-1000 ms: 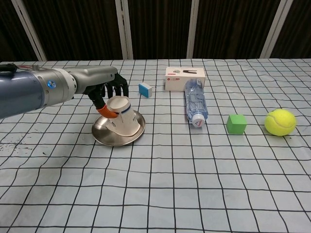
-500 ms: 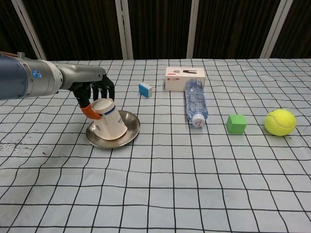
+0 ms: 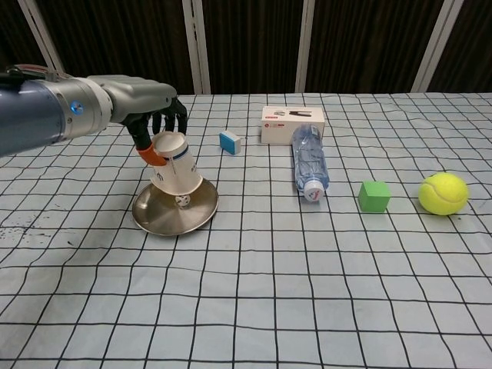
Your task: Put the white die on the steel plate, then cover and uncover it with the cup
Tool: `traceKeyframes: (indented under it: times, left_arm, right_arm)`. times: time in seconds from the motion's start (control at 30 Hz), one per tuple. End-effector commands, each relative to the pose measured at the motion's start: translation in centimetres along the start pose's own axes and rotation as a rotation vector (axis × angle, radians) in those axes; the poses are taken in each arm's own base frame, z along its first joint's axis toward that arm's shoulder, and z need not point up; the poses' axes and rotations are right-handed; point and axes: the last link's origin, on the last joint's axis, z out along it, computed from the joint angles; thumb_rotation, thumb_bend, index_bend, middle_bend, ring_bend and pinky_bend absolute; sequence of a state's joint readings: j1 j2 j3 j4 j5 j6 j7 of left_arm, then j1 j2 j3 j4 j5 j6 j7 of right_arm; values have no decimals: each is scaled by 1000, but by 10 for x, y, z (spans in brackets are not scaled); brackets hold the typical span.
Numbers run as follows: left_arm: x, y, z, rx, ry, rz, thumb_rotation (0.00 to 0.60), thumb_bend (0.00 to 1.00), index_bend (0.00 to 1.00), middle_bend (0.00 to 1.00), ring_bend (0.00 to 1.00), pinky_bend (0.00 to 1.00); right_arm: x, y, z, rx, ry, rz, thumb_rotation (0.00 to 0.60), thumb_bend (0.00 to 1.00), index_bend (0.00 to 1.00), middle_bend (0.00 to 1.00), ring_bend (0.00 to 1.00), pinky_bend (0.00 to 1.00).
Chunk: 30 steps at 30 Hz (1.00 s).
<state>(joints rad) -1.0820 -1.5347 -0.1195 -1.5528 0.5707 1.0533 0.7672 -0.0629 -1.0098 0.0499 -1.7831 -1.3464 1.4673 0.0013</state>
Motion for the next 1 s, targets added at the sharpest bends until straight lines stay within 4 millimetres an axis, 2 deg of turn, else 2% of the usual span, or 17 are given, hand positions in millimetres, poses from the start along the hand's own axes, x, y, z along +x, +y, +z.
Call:
traceKeyframes:
  times: [0.03,0.1,0.17,0.3,0.43,0.47,0.6,0.8,1.0]
  left_arm:
    - [-12,4,3,-16,42,27,600,489,558,497,349,316]
    - [-14,8,2,-38,53,3,600,489,558,497,351,318]
    - [-11,13,1,-62,66,-99,600,489,558,497,354,321]
    - [5,3,-3,-59,108,-196,600,489,558,497,354,321]
    - [35,-34,-14,15,190,-221,600,489,558,497,354,318]
    - [37,-38,-16,24,193,-220,600,489,558,497,354,317]
    - [48,-89,-28,163,199,-134,600,489,558,497,354,316]
    - [36,-143,-42,319,82,-146,600,489,557,490,352,308]
    - [20,-155,-38,323,27,-182,600,489,553,482,351,307]
  right_arm:
    - [0,0,0,-1,-1,-2,600,42,177,125,115,15]
    - [-1,0,0,-2,-3,-2,600,42,177,125,115,16]
    - [-1,0,0,-2,-4,-4,600,42,177,125,115,15]
    - [-1,1,1,-4,-5,-4,600,42,177,125,115,16]
    - [-2,0,0,-2,-8,-5,600,41,177,125,115,15]
    - [-2,-1,0,-1,-7,-6,600,41,177,125,115,15]
    - [-2,-2,-1,2,-6,-8,600,41,177,125,115,15]
    - [-5,-3,0,-3,-16,-18,600,42,177,125,115,15]
    - [-9,-4,2,-5,-30,-28,600,42,177,125,115,15]
